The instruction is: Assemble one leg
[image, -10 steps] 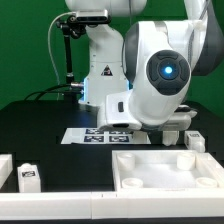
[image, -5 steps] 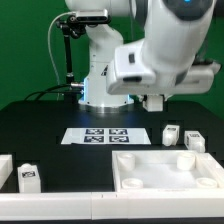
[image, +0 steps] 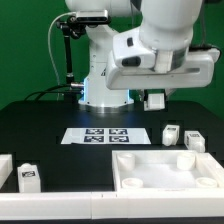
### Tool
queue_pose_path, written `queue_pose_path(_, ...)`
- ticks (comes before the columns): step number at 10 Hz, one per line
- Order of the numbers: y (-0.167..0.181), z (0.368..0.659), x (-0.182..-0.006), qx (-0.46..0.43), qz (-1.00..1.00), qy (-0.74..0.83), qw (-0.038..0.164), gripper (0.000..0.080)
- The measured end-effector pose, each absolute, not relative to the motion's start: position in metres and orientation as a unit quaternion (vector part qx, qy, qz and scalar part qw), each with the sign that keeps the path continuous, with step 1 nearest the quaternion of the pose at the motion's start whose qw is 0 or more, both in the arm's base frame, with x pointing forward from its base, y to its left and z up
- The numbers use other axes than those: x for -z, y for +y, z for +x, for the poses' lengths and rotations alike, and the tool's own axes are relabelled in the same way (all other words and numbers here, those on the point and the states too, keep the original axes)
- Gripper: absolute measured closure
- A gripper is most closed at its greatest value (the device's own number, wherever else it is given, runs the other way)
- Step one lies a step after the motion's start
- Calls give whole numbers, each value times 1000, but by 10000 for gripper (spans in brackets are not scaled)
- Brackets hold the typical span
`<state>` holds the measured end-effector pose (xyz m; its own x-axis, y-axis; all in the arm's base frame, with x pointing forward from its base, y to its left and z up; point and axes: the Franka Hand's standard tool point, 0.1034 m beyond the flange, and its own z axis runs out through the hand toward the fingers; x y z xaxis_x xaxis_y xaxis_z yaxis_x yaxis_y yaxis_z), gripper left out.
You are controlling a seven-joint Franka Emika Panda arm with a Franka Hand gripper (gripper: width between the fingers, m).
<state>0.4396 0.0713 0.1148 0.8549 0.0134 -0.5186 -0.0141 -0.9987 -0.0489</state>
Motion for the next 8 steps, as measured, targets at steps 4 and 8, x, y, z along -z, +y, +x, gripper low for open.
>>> queue_pose_path(4,89,529,-161,-151,-988,-20,35,515)
queue_pose_path(8,87,535,-157,-21,-999,-15,36,515)
